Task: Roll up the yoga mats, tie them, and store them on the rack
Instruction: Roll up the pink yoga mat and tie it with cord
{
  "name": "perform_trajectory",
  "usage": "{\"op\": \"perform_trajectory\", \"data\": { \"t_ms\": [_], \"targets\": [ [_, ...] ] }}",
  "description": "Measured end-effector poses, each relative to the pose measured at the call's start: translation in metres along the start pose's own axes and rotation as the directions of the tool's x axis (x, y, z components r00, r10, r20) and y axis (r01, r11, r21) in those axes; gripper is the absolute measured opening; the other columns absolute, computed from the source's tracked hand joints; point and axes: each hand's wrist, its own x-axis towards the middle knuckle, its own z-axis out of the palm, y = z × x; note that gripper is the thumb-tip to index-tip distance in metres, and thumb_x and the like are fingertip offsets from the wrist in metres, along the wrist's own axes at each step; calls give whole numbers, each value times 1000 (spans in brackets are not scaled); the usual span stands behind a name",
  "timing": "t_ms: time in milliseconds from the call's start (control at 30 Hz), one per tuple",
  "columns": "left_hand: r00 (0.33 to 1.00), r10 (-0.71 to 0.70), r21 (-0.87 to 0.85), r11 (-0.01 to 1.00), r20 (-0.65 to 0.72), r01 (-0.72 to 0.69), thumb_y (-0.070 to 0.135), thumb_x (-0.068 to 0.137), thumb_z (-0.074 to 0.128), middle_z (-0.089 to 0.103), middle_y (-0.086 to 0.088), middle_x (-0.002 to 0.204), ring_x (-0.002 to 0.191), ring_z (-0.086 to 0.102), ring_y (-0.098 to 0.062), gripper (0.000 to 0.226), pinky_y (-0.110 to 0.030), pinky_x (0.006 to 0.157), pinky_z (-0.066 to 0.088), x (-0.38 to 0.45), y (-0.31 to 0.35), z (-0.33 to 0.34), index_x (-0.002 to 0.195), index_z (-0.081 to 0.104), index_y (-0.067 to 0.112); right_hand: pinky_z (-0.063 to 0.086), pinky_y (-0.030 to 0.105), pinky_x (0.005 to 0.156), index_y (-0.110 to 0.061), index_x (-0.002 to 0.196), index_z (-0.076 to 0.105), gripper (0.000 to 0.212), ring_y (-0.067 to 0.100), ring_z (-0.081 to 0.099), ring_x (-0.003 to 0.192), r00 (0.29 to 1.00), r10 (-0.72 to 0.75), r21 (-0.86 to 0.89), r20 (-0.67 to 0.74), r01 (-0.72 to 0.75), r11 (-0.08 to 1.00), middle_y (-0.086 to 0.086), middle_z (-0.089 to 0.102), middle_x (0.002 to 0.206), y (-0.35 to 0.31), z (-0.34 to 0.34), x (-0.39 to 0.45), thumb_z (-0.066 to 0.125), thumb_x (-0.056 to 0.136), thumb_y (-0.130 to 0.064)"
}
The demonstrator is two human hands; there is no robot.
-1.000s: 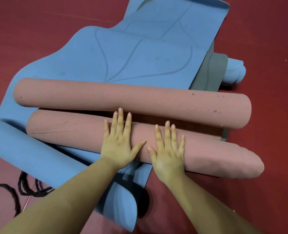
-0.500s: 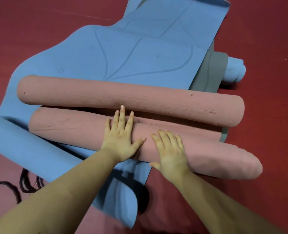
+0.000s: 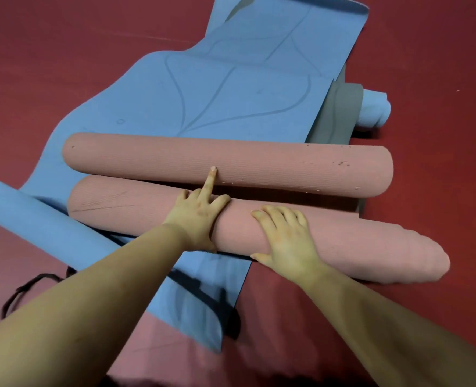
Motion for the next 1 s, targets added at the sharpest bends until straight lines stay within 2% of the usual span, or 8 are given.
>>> {"op": "perform_trajectory", "data": {
  "t_ms": [133, 300, 400, 467, 533, 833, 933, 1000],
  "targets": [
    [1000, -25, 55, 998, 5, 25, 61, 61, 70, -23, -20, 153, 126, 36, -29, 102, -45, 102, 31, -29, 18, -26, 144, 18, 31, 48, 44, 88, -17, 118, 54, 94, 29, 60, 100, 1000, -4, 23, -18, 4, 1000, 5, 62, 112, -6, -33, -18, 88, 37, -52],
    [997, -24, 104, 994, -69, 31, 64, 63, 66, -14, -17, 155, 123, 37, -29, 98, -42, 99, 29, -86, 50, -52, 142, 20, 29, 47, 44, 90, -18, 119, 47, 96, 28, 55, 102, 999, 19, 48, -33, -17, 999, 6, 60, 114, -20, -82, -57, 88, 39, -50],
    [997, -27, 78, 996, -66, 32, 62, 64, 67, 10, -13, 154, 125, 36, -29, 97, -43, 100, 27, -126, 71, -49, 143, 21, 28, 47, 44, 90, -19, 120, 45, 98, 28, 55, 102, 999, 33, 48, -2, -33, 998, 6, 60, 115, -38, -103, -95, 88, 38, -51],
    [998, -34, 55, 998, -57, 38, 60, 65, 66, 29, -7, 144, 121, 38, -28, 94, -42, 98, 28, -148, 85, -37, 142, 23, 27, 48, 43, 88, -19, 119, 45, 100, 27, 54, 100, 998, 41, 51, 41, -43, 998, 6, 61, 114, -51, -106, -120, 89, 36, -52],
    [998, -35, 39, 999, -43, 37, 56, 66, 65, 35, -4, 138, 118, 40, -28, 91, -41, 96, 29, -164, 98, -19, 142, 24, 27, 50, 43, 88, -19, 119, 45, 102, 26, 55, 99, 995, 42, 80, 92, -50, 996, 5, 62, 113, -62, -103, -144, 89, 33, -53],
    [992, -64, -59, 996, 112, 71, 62, 66, 65, 32, 0, 143, 126, 34, -25, 98, -44, 104, 23, -190, 115, 54, 146, 21, 27, 47, 44, 95, -19, 121, 45, 105, 23, 50, 105, 961, 11, 180, 275, -62, 982, 4, 61, 115, -84, -59, -194, 88, 33, -55],
    [993, -52, -99, 993, 110, 63, 62, 63, 67, 32, 0, 144, 129, 33, -24, 101, -44, 106, 21, -185, 113, 63, 146, 22, 27, 31, 41, 102, -19, 123, 48, 93, 25, 51, 109, 972, 7, 177, 237, -50, 983, 5, 60, 119, -81, -50, -198, 81, 46, -60],
    [990, -50, -106, 992, 129, 64, 63, 61, 68, 30, 0, 144, 130, 31, -23, 104, -44, 107, 20, -183, 111, 67, 147, 20, 28, 29, 39, 101, -18, 121, 55, 76, 26, 55, 109, 977, 40, 206, 209, -84, 975, 4, 60, 119, -83, -49, -195, 62, 63, -67]
  ]
}}
